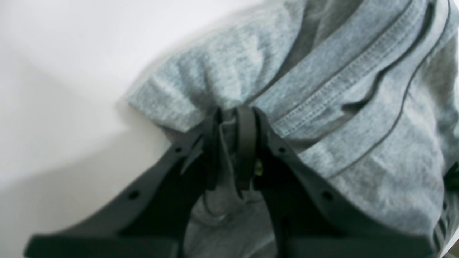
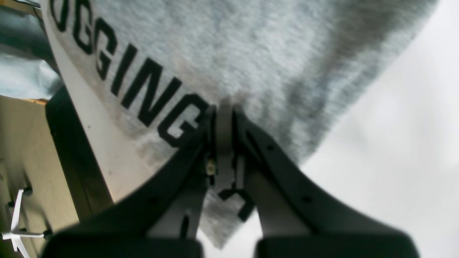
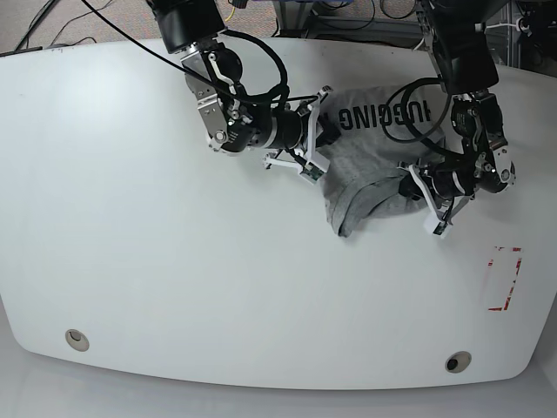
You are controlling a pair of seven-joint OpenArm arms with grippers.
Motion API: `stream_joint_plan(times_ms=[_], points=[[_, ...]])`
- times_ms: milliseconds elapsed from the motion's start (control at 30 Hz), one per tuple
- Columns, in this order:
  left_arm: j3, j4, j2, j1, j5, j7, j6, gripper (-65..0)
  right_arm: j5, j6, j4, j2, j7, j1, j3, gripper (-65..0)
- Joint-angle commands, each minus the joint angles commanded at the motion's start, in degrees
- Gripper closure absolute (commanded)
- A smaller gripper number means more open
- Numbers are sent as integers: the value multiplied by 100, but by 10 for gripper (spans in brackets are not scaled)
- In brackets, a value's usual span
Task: Layout the t-shirt on the table in an organized manner, then fold the t-shirt properly
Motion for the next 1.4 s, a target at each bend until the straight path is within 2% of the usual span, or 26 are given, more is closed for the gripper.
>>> stream_joint_plan(times_ms=[167,400,800,933,1000,1067,1167,1267,1400], points=[[0,492,0,9,0,26,0,-46,0,0,-202,9,0,9,149,-6],[0,1020,9,-26,0,475,0,-46,0,35,-273,9,0,35,176,-6],[105,1011,-18,-413,9,501,0,-49,35,44,-255,9,0,26,176,-6],[246,1020,-202,-396,9,642,0,-121,35,44,-246,9,0,26,176,-6],[220,1046,-246,-360,-18,703,0,-211,35,44,-246,9,0,26,176,-6],[149,1055,-255,-264,-18,712,0,-250,18,44,-246,9,0,35,176,-6],[-18,1064,-273,-62,-18,712,0,-257,26,44,-246,9,0,35,176,-6],[-26,1055,-440,18,-26,712,0,-258,26,44,-246,9,0,35,176,-6],[-26,1037,-448,167,-26,712,0,-260,26,44,-246,9,0,44,176,-6]])
